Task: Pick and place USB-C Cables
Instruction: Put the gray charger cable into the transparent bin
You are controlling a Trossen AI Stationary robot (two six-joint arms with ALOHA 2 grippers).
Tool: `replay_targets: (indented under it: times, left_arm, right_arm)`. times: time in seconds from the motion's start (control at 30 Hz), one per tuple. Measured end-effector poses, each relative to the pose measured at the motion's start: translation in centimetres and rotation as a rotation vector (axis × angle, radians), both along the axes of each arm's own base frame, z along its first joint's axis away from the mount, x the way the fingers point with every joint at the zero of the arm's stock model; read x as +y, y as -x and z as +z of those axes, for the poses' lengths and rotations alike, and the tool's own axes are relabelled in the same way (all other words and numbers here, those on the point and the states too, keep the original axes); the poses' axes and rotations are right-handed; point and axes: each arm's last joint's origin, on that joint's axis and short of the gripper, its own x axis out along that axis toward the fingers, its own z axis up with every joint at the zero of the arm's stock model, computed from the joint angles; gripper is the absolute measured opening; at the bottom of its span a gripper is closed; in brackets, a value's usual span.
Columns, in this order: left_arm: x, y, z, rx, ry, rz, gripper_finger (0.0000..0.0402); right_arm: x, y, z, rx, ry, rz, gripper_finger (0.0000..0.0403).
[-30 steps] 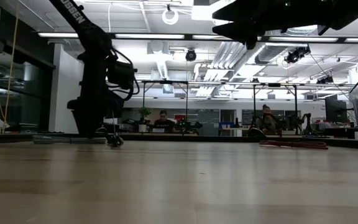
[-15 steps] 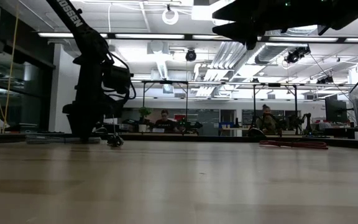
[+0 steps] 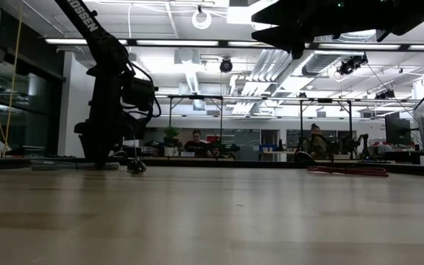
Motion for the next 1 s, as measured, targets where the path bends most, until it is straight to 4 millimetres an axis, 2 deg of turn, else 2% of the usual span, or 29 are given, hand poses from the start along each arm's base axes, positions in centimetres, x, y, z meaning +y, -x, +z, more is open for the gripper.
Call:
replay_targets:
  times: [0.27, 0.4, 1.0]
  left_arm:
    - [0.0, 0.0, 0.0, 0.001, 0.0, 0.0, 0.0206]
    - [0.0, 0.0, 0.0, 0.001, -0.002, 0.017, 0.0193]
    - [0.01, 0.0, 0.0, 0.001, -0.006, 0.052, 0.0042]
  right_arm:
    - [0.01, 0.0, 0.0, 0.0, 0.0, 0.0, 0.0236]
    - [0.0, 0.0, 0.0, 0.0, 0.0, 0.0, 0.0236]
    - [0.01, 0.0, 0.0, 0.0, 0.0, 0.0, 0.0236]
